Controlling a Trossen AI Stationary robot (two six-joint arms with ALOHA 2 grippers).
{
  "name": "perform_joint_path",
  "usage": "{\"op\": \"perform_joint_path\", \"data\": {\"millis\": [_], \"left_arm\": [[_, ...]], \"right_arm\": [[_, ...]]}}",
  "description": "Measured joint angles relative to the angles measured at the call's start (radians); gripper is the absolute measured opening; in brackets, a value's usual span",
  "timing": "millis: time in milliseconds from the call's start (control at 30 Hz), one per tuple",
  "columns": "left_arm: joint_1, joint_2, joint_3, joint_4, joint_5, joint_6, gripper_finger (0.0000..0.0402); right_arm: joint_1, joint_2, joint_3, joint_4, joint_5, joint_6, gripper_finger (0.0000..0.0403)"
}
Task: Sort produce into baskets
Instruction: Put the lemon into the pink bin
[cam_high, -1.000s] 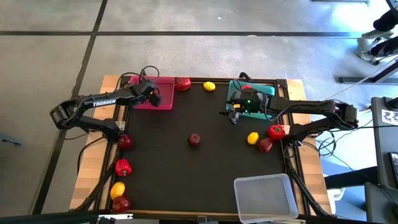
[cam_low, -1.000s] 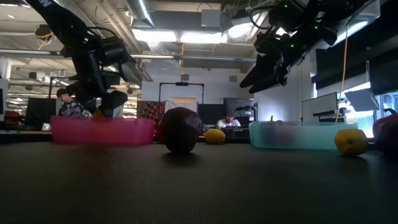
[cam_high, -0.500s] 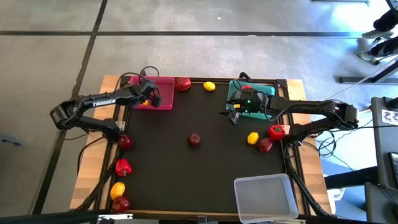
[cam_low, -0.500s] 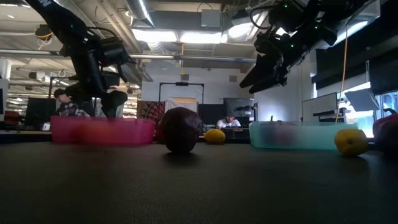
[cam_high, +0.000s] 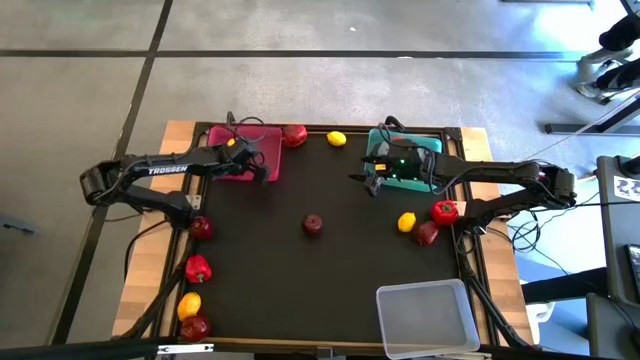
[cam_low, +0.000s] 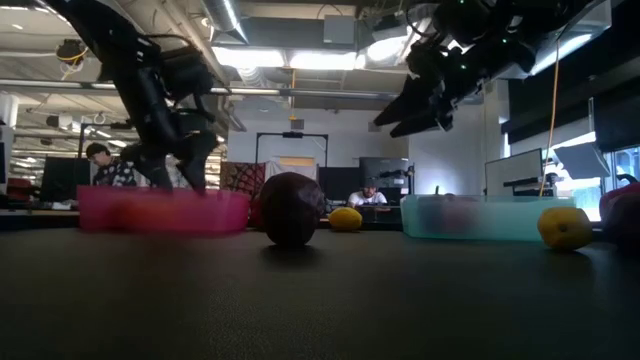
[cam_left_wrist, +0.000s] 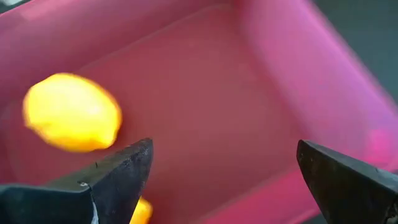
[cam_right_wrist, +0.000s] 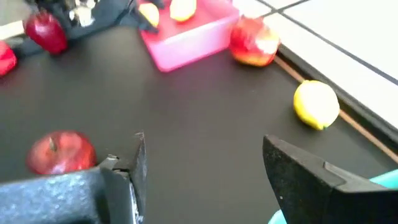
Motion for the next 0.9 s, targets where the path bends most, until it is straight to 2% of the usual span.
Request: {"op": "perform_joint_path", "data": {"millis": [200, 400, 733, 900], "left_arm": [[-0.098, -0.039, 0.0, 0.044, 0.0, -0.04, 0.0382], [-0.144, -0.085, 0.0, 0.046, -0.002, -0.061, 0.0382], [-0.189, -0.178, 0.0, 0.119, -0.004, -0.077, 0.0384], [-0.205, -0.197, 0.0, 0.166, -0.005, -0.06, 0.0384]], "right_arm": [[-0.001, 0.0, 0.0, 0.053, 0.057, -0.003, 0.0237], [-0.017, 0.0, 0.0, 0.067, 0.09, -0.027, 0.0237], [-0.103, 0.001, 0.0, 0.065, 0.07, -0.027, 0.0237], [-0.127, 0.049, 0.023, 0.054, 0.062, -0.027, 0.0237]]}}
